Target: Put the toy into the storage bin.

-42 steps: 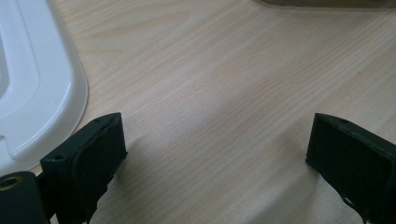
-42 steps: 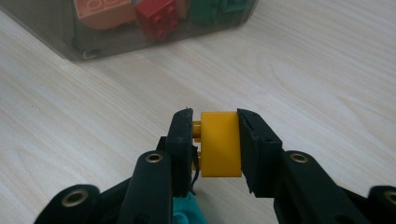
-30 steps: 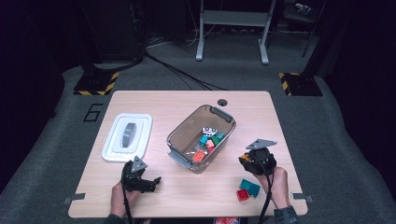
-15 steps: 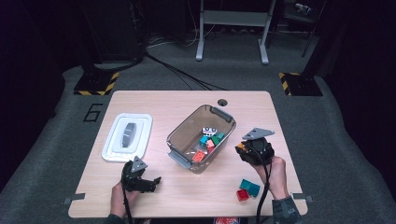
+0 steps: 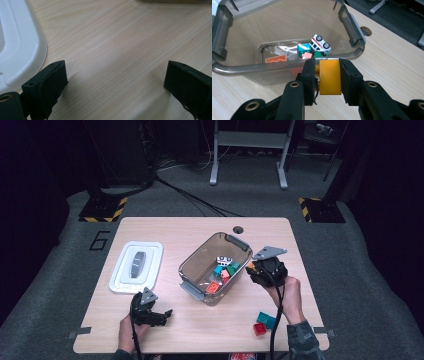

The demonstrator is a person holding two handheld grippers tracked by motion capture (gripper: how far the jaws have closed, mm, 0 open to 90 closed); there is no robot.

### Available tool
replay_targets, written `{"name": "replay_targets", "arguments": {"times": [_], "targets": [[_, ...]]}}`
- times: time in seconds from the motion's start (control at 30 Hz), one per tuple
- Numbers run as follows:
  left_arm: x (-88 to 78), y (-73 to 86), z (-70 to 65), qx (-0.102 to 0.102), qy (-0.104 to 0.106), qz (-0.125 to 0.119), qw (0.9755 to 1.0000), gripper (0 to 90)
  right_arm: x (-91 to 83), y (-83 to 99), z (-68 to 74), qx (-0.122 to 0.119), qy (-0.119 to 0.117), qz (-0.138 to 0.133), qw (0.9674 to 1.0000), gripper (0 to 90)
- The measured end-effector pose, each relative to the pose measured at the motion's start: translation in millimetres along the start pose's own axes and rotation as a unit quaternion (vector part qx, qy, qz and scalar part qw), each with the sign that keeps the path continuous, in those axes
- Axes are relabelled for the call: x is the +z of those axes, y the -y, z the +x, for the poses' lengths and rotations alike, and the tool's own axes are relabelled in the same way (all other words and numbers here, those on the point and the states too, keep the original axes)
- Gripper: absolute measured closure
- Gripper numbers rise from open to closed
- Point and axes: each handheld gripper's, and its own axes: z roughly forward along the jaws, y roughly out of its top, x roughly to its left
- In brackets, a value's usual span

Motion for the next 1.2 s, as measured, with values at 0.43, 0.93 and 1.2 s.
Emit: {"name": "replay_targets", "arguments": {"times": [0.43, 0.93, 1.2], "targets": [[0.0, 0.0, 0.0, 0.000, 0.000, 0.000, 1.0000, 4.6, 9.5, -27.9, 8.8, -0.028, -0.006, -0.004, 0.9996, 67.4], [0.0, 0.0, 0.2, 0.000, 0.000, 0.000, 1.0000, 4.6, 34.5, -46.4, 27.6, -0.037, -0.037, 0.001, 0.9986, 67.4], [0.0, 0.0, 0.1, 0.000, 0.000, 0.000, 1.0000, 4.6, 50.8, -40.9, 42.6, -0.057, -0.062, 0.023, 0.9962, 67.3]]}}
